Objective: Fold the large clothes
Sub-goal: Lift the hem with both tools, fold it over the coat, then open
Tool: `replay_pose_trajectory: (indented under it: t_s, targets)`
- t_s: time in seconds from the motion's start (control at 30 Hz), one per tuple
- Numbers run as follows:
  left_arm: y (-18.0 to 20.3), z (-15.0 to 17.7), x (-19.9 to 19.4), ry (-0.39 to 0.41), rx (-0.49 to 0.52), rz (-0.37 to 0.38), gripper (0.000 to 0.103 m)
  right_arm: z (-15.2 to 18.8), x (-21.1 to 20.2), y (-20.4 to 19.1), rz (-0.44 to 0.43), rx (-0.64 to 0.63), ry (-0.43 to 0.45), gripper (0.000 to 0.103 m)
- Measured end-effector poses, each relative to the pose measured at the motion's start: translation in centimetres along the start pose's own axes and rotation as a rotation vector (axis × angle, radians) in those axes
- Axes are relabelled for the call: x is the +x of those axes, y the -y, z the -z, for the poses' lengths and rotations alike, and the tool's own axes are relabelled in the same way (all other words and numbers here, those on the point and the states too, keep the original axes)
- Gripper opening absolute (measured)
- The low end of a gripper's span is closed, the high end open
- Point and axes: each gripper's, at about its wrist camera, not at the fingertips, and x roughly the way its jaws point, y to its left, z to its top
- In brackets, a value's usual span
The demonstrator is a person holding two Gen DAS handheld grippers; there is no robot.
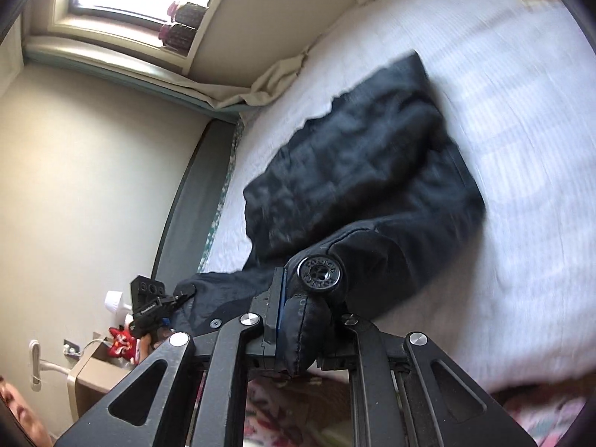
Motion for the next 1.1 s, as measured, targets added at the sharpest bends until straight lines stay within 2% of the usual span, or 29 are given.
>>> replay_pose_trajectory:
  t_s: [0.13, 0.27, 0.4, 0.6, 0.77, 0.83, 0.9, 1.03, 1.1]
  targets:
    - [0.1, -3.9, 1.6, 0.016, -0.005, -0.031, 0.021, -4.4, 2.2, -1.3, 0.051, -0.027, 0.009, 0.007]
    - [-1.3, -7.8, 3.8, 0.021, -0.068, -0.067, 0.021, -8.0, 4.6, -1.1, 0.12, -0.013, 0.01, 0.007]
    - [-3.0, -11.1, 6.6, -0.001, -0.134, -0.094, 0.021, -11.2, 7.2, 0.0, 0.179, 0.018, 0.007, 0.007]
    - [-4.3, -14.3, 10.7, -0.035, -0.143, -0.151, 0.025, -14.7, 10.8, 2.5, 0.225, 0.036, -0.014, 0.008]
    - [-5.3, -15.2, 12.0, -0.041, -0.14, -0.162, 0.04, -15.9, 13.1, 5.6, 0.21, 0.087, -0.025, 0.013]
    - [-5.2, -15.7, 11.9, -0.043, -0.134, -0.162, 0.045, -16.3, 13.7, 5.8, 0.219, 0.07, -0.039, 0.013]
    - [-5.0, -16.2, 11.5, -0.027, -0.128, -0.152, 0.05, -16.6, 13.9, 5.7, 0.232, 0.045, -0.042, 0.013]
    - [-5.4, -16.8, 10.7, 0.007, -0.159, -0.112, 0.069, -17.2, 13.8, 5.8, 0.231, 0.056, -0.038, 0.017]
    - [-5.5, -16.9, 10.1, 0.03, -0.163, -0.1, 0.072, -17.6, 13.6, 6.1, 0.212, 0.078, -0.024, 0.022]
